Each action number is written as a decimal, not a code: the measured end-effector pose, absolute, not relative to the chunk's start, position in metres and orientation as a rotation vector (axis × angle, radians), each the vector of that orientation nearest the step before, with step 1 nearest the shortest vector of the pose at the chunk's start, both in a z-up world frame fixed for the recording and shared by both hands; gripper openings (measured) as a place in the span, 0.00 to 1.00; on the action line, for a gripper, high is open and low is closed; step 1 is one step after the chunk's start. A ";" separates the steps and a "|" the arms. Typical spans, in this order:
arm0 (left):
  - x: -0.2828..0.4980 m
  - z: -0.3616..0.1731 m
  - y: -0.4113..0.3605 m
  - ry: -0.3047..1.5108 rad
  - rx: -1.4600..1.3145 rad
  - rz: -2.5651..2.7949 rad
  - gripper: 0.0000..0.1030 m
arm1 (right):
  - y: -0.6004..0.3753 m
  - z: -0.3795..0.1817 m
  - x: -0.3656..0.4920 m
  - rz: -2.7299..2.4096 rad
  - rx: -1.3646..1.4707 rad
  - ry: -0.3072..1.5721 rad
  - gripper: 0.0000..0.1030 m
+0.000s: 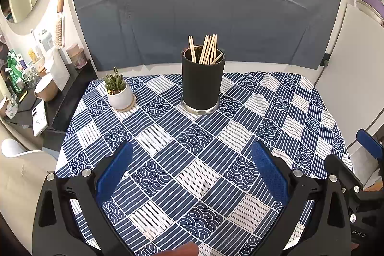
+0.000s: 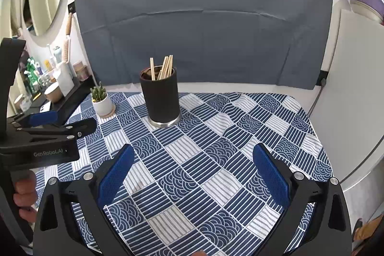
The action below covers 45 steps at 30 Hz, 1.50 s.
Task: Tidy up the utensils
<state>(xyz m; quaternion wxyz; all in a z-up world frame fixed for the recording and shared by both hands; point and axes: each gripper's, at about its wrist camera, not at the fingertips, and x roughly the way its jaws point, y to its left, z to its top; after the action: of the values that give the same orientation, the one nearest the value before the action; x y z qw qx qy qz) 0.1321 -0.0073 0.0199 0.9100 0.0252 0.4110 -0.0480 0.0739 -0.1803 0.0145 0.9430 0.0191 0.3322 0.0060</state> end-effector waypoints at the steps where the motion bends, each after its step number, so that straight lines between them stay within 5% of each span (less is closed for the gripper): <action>1: 0.133 0.020 -0.006 0.853 0.047 -0.099 0.94 | -0.181 0.014 0.074 0.013 0.039 0.678 0.92; 45: 0.122 0.022 -0.001 0.821 0.083 -0.090 0.94 | -0.172 0.012 0.067 -0.022 -0.018 0.667 0.92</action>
<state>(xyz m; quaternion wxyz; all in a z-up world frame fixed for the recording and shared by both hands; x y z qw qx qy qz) 0.1216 -0.0013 0.0217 0.9150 0.0404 0.3989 -0.0435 0.0674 -0.1720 0.0116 0.9449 -0.0087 0.3272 -0.0107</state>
